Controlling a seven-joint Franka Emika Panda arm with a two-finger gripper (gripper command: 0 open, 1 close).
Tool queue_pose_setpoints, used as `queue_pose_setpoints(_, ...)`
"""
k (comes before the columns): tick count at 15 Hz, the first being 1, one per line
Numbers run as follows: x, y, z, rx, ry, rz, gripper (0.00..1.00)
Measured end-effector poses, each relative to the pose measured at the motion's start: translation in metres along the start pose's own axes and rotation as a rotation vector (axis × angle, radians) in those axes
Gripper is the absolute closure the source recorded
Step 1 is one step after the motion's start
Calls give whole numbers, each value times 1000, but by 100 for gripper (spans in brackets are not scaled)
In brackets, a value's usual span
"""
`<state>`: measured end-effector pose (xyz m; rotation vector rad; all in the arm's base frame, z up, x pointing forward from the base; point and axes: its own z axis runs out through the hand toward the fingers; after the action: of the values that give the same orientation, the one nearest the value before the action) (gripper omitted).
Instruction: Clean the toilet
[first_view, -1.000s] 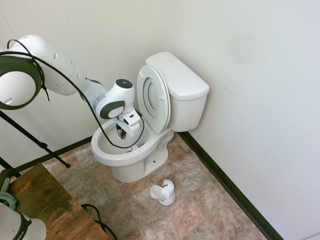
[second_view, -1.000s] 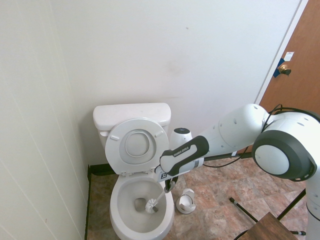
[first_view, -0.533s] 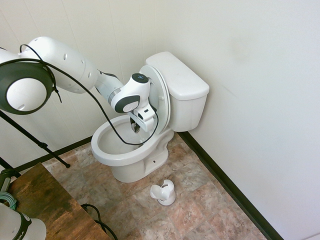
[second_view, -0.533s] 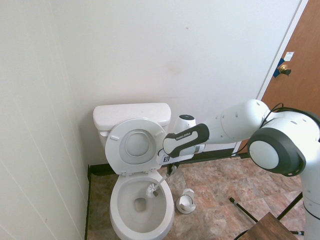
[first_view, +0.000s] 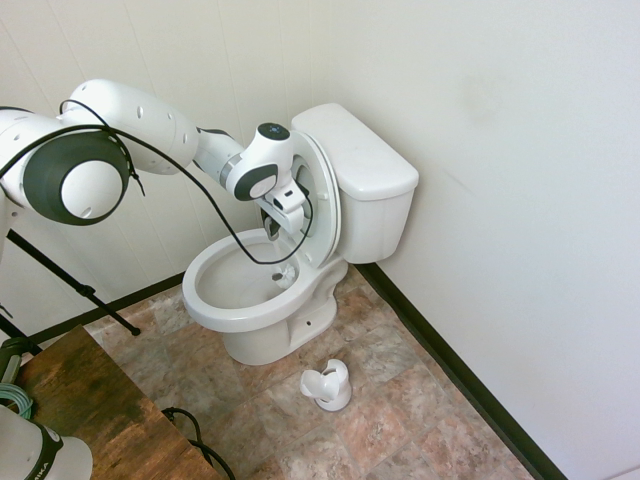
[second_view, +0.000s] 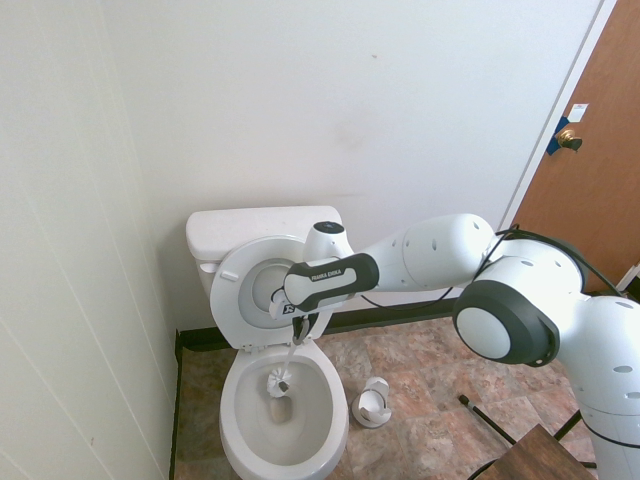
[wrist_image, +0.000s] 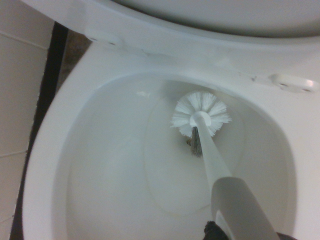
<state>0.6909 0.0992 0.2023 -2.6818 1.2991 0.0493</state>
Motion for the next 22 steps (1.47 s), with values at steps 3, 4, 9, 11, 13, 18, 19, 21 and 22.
queue_pose_setpoints(3, -19, -23, 11, 4, -5, -12, 100)
queue_pose_setpoints(4, -27, -30, 16, 2, -5, -17, 100)
queue_pose_setpoints(9, -75, -50, 31, -44, 0, -71, 100)
queue_pose_setpoints(11, -95, -48, 34, -69, -12, -94, 100)
queue_pose_setpoints(13, -117, -36, 26, -98, -41, -109, 100)
queue_pose_setpoints(18, -151, 7, -54, -103, -43, -134, 100)
queue_pose_setpoints(19, -154, 18, -70, -109, -35, -140, 100)
queue_pose_setpoints(21, -149, 38, -106, -114, -17, -138, 100)
queue_pose_setpoints(22, -144, 47, -125, -113, -11, -131, 100)
